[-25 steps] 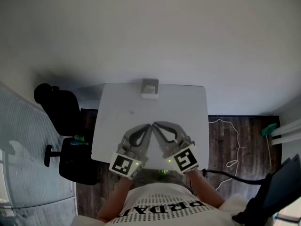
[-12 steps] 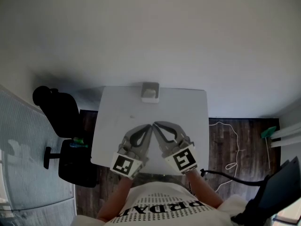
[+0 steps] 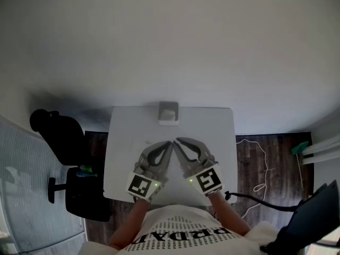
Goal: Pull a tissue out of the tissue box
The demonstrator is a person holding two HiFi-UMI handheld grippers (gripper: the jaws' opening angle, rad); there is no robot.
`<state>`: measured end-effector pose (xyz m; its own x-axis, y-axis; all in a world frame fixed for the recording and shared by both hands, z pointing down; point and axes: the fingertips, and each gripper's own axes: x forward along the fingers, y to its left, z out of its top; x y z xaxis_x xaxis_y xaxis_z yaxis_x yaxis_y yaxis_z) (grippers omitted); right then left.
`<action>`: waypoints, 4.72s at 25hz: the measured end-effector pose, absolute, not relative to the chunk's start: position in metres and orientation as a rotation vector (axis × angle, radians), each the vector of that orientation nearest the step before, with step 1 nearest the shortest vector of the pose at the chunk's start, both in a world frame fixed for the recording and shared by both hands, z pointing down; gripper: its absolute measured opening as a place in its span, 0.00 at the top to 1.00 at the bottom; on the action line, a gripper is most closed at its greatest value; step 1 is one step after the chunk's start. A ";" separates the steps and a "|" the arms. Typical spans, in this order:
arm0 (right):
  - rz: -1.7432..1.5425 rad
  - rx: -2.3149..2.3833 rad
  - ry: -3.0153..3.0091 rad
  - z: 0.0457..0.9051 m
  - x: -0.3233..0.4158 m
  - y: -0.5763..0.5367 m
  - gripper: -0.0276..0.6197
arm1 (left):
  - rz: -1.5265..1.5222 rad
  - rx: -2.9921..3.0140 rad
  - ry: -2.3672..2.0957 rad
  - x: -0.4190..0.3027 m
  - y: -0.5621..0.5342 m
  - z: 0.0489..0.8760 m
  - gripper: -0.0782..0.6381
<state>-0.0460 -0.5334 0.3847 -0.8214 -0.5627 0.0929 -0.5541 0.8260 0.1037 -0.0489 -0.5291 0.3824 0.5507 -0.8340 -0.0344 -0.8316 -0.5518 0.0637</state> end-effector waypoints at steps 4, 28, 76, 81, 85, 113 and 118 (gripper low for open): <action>-0.059 0.899 -2.837 0.406 -0.058 -0.558 0.89 | -0.088 2.721 -1.429 -0.061 -0.551 0.399 0.90; 0.117 0.918 -2.671 0.534 -0.096 -0.651 0.88 | -0.044 2.588 -1.398 -0.101 -0.638 0.521 0.90; 0.443 1.163 -2.340 0.680 -0.080 -0.722 0.80 | 0.006 2.443 -1.428 -0.121 -0.672 0.632 0.90; 0.450 1.163 -2.341 0.680 -0.078 -0.723 0.86 | -0.002 2.445 -1.420 -0.118 -0.671 0.631 0.90; 0.442 1.120 -2.372 0.677 -0.083 -0.726 0.95 | 0.000 2.445 -1.418 -0.119 -0.671 0.630 0.90; 0.477 1.010 -2.509 0.606 -0.089 -0.698 0.95 | -0.034 2.552 -1.381 -0.108 -0.646 0.556 0.90; 0.457 0.987 -2.558 0.573 -0.089 -0.683 0.95 | -0.034 2.587 -1.362 -0.104 -0.624 0.524 0.90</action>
